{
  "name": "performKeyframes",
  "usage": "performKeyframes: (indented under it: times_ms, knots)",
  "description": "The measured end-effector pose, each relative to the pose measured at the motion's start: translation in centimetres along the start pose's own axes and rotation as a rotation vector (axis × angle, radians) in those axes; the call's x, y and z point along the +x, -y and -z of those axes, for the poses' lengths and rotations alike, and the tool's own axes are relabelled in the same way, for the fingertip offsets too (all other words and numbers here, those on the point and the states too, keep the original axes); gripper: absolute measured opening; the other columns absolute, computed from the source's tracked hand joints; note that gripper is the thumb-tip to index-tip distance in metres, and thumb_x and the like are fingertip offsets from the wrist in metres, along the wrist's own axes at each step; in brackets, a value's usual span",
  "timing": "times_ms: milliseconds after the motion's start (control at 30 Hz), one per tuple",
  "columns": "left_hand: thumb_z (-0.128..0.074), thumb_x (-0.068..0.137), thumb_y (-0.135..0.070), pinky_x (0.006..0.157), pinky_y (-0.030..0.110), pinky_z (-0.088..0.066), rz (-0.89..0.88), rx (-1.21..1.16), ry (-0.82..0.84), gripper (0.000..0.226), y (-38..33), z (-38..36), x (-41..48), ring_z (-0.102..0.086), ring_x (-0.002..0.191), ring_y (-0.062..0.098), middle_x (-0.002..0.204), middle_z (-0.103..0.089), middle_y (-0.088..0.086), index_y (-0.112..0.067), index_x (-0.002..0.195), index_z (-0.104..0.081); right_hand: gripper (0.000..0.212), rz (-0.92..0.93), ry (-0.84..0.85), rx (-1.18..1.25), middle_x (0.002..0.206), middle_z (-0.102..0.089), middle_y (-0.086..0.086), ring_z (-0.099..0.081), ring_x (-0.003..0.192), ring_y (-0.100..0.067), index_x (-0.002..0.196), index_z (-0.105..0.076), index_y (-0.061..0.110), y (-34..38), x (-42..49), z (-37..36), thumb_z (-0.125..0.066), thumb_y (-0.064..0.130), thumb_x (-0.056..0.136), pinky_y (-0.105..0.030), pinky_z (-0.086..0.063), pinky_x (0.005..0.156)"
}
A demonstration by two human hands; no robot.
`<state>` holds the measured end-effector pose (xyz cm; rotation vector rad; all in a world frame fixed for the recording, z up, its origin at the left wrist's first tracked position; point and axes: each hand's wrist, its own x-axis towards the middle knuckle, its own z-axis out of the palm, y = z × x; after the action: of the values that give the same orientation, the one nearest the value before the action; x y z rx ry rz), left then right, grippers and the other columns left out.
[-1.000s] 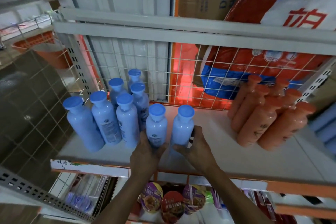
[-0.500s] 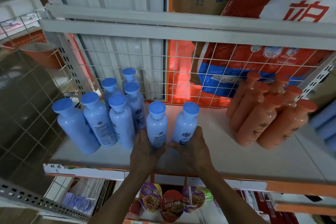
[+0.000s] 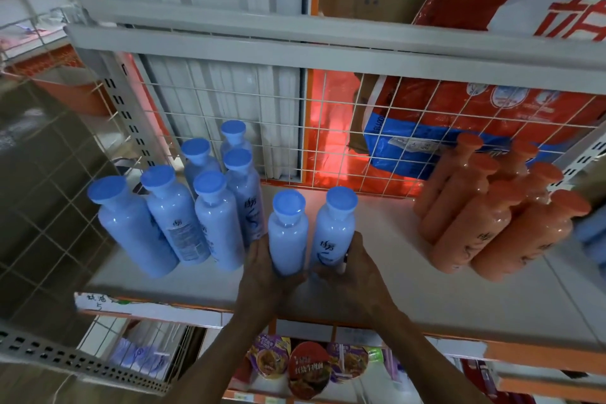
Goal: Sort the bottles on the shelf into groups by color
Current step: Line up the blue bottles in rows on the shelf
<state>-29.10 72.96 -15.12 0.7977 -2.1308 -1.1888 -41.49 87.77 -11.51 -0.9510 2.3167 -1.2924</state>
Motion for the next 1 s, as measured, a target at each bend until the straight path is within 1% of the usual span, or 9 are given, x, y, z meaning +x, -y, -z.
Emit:
performKeyframes:
  times_ms: [67, 133, 267, 367, 533, 667, 800, 900, 1000]
  knots:
    - [-0.08, 0.056, -0.052, 0.091, 0.025, -0.049, 0.018, -0.036, -0.007, 0.088, -0.3, -0.5, -0.2, -0.055, 0.113, 0.006, 0.121, -0.056, -0.008, -0.021, 0.132, -0.047, 0.067, 0.027, 0.011, -0.007, 0.119, -0.058, 0.009, -0.06, 0.107, -0.013, 0.125, -0.036, 0.035, 0.0, 0.0, 0.0, -0.072, 0.047, 0.07, -0.036, -0.054, 0.083]
    - [-0.08, 0.066, -0.038, 0.091, 0.012, -0.045, 0.018, -0.09, 0.049, 0.083, -0.5, -0.4, -0.8, -0.052, 0.118, -0.003, 0.13, -0.051, -0.016, -0.03, 0.137, -0.038, 0.072, 0.066, 0.013, -0.008, 0.126, -0.056, 0.009, -0.058, 0.112, -0.012, 0.131, -0.035, 0.033, -0.2, 0.0, 0.1, -0.07, 0.051, 0.07, -0.037, -0.054, 0.086]
    - [-0.065, 0.083, -0.027, 0.106, 0.026, -0.042, -0.044, -0.152, 0.247, 0.08, 0.4, 1.2, -2.1, -0.042, 0.136, 0.006, 0.149, -0.041, -0.01, -0.025, 0.151, -0.023, 0.074, 0.093, 0.038, -0.014, 0.129, -0.052, 0.015, -0.054, 0.117, -0.006, 0.135, -0.034, 0.034, -0.5, 0.3, 0.3, -0.068, 0.05, 0.072, -0.035, -0.052, 0.091]
    - [-0.076, 0.073, -0.034, 0.095, 0.026, -0.048, 0.011, -0.084, 0.165, 0.081, 0.4, 1.6, -1.6, -0.053, 0.123, 0.005, 0.136, -0.053, -0.017, -0.041, 0.142, -0.035, 0.074, 0.096, 0.058, -0.021, 0.129, -0.05, 0.019, -0.052, 0.117, -0.002, 0.137, -0.033, 0.034, -0.8, 0.4, 0.4, -0.07, 0.048, 0.075, -0.036, -0.051, 0.093]
    - [-0.082, 0.058, -0.052, 0.091, 0.042, -0.052, 0.026, -0.029, 0.04, 0.086, 0.5, -0.1, -0.3, -0.055, 0.117, 0.01, 0.126, -0.055, -0.011, -0.038, 0.134, -0.043, 0.072, 0.1, 0.001, -0.037, 0.131, -0.053, 0.013, -0.053, 0.115, -0.005, 0.133, -0.026, 0.043, -1.1, 0.3, 0.1, -0.074, 0.039, 0.079, -0.028, -0.049, 0.087]
    - [-0.085, 0.066, -0.043, 0.086, 0.026, -0.051, 0.041, -0.063, 0.024, 0.082, -0.2, -1.3, 0.4, -0.059, 0.114, 0.004, 0.127, -0.059, -0.017, -0.037, 0.135, -0.041, 0.066, 0.069, -0.037, -0.05, 0.123, -0.054, 0.008, -0.054, 0.113, -0.012, 0.125, -0.029, 0.036, -1.8, 1.3, 0.7, -0.076, 0.024, 0.081, -0.028, -0.047, 0.084]
    - [-0.086, 0.07, -0.034, 0.078, 0.003, -0.04, 0.057, -0.033, 0.044, 0.081, -1.0, -2.3, 2.0, -0.055, 0.109, -0.001, 0.125, -0.057, -0.02, -0.031, 0.137, -0.039, 0.069, 0.084, -0.045, -0.037, 0.132, -0.049, 0.003, -0.049, 0.121, -0.012, 0.139, -0.037, 0.019, -3.3, 2.9, 2.3, -0.076, 0.021, 0.082, -0.029, -0.045, 0.096]
    - [-0.087, 0.069, -0.032, 0.073, 0.004, -0.037, 0.085, -0.014, 0.056, 0.076, -2.0, -3.1, 3.3, -0.054, 0.105, 0.001, 0.119, -0.055, -0.021, -0.038, 0.126, -0.037, 0.065, 0.054, -0.064, -0.029, 0.127, -0.054, 0.002, -0.052, 0.117, -0.014, 0.135, -0.04, 0.02, -4.2, 4.3, 3.5, -0.076, 0.021, 0.082, -0.02, -0.042, 0.091]
    - [-0.087, 0.068, -0.03, 0.071, 0.02, -0.04, 0.108, -0.011, 0.061, 0.076, -2.8, -4.4, 4.7, -0.054, 0.099, 0.003, 0.113, -0.056, -0.02, -0.041, 0.121, -0.033, 0.06, 0.044, -0.074, -0.018, 0.123, -0.055, 0.005, -0.053, 0.111, -0.011, 0.13, -0.04, 0.025, -4.7, 5.6, 4.4, -0.076, 0.021, 0.082, -0.015, -0.039, 0.084]
